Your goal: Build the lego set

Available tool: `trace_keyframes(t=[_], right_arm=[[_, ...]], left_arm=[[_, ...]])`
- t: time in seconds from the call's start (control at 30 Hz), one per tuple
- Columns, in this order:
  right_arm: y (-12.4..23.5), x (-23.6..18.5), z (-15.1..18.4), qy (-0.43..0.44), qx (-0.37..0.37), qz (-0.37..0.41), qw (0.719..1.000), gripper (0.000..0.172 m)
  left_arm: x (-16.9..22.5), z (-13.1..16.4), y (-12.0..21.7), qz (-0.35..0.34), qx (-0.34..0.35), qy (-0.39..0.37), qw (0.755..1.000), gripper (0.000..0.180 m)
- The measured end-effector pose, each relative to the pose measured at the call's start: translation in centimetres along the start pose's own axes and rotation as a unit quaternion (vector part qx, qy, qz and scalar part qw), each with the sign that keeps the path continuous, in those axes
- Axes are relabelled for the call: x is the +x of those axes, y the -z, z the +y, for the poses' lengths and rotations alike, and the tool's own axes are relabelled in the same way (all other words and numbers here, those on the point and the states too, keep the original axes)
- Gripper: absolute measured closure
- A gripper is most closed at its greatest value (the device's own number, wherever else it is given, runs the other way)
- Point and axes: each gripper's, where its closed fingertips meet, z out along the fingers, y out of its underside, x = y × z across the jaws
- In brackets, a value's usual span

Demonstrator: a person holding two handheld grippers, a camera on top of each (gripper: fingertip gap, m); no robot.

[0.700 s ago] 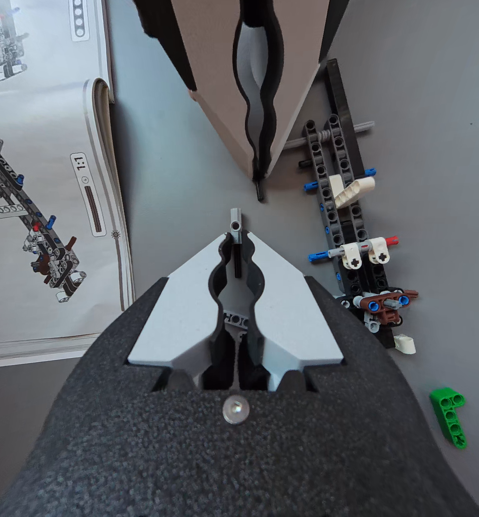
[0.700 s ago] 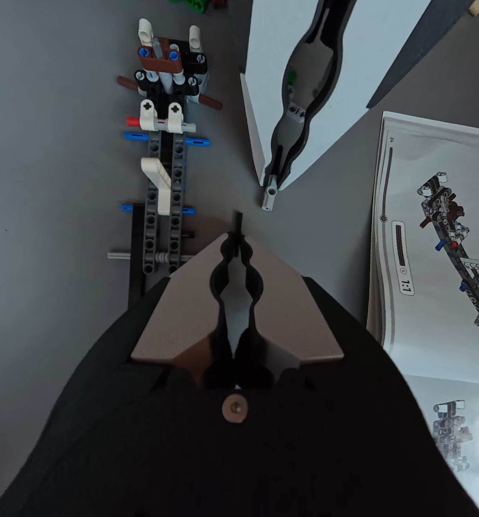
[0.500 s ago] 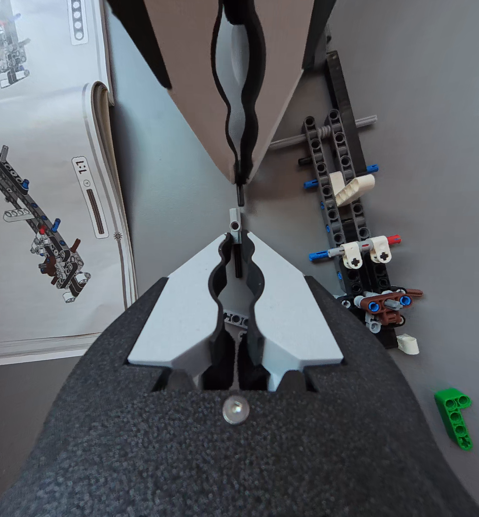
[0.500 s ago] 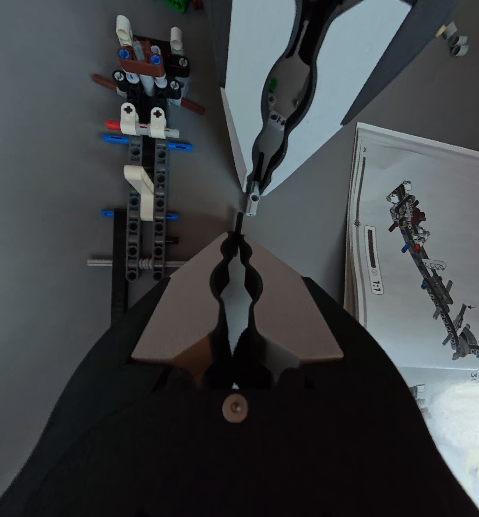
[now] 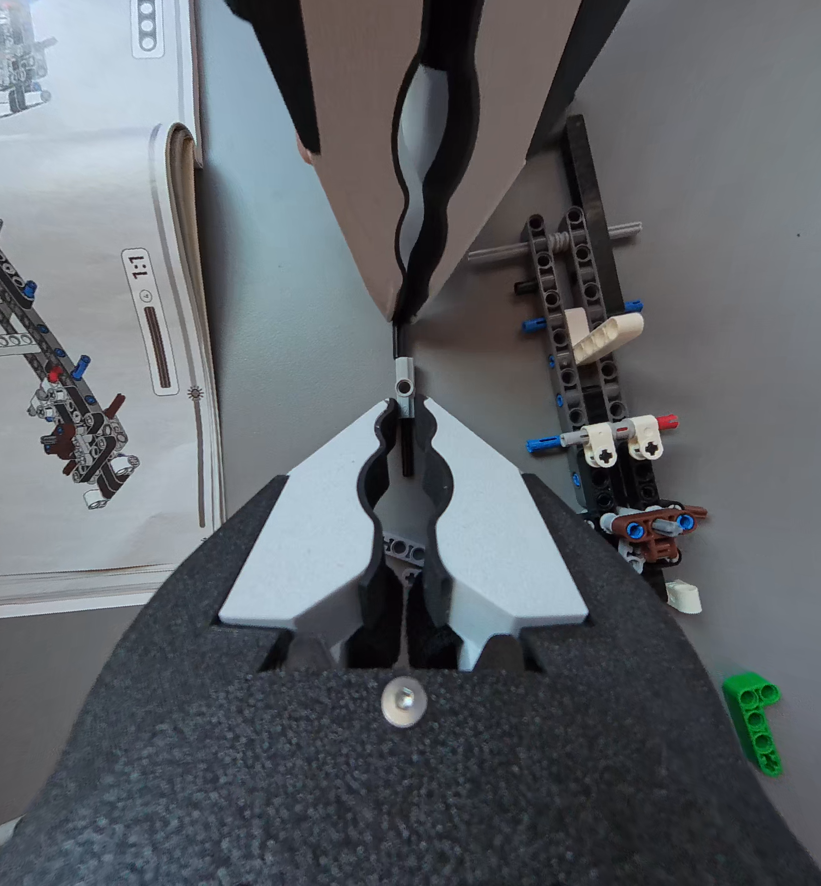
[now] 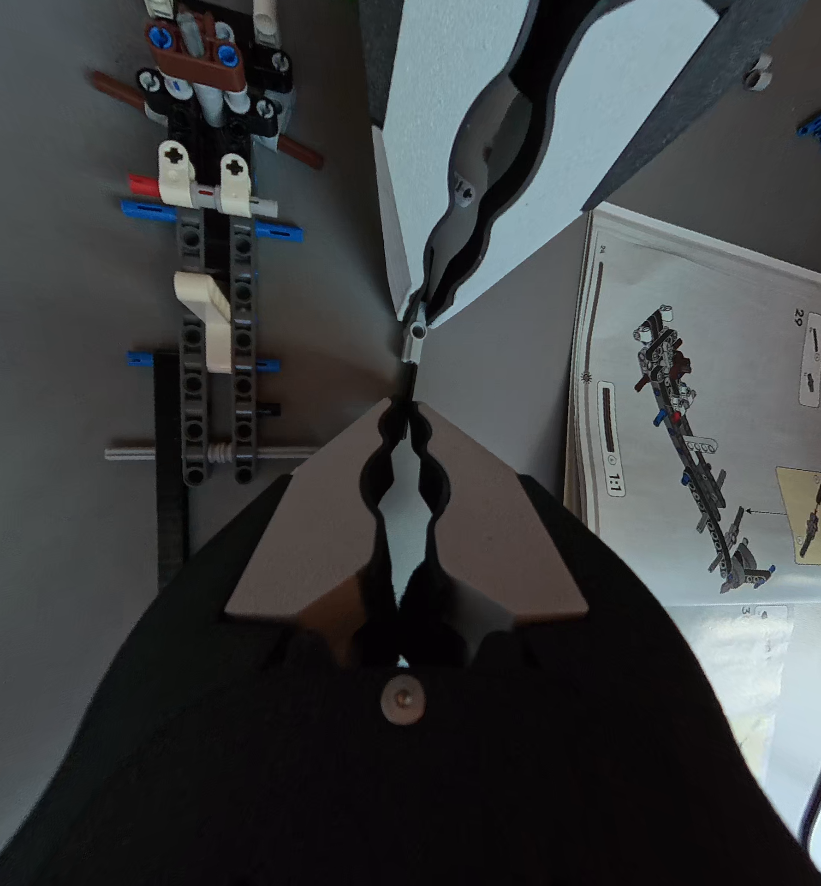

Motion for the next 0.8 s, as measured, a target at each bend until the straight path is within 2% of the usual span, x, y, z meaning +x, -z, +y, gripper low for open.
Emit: trace_keyframes(t=[0.8], right_arm=[[0.1,0.18,-0.28,0.05,0.045,0.022,0.998,0.171]], left_arm=[[-0.04,-0.16,-0.01,0.03,0.021,0.052,0.998,0.175]])
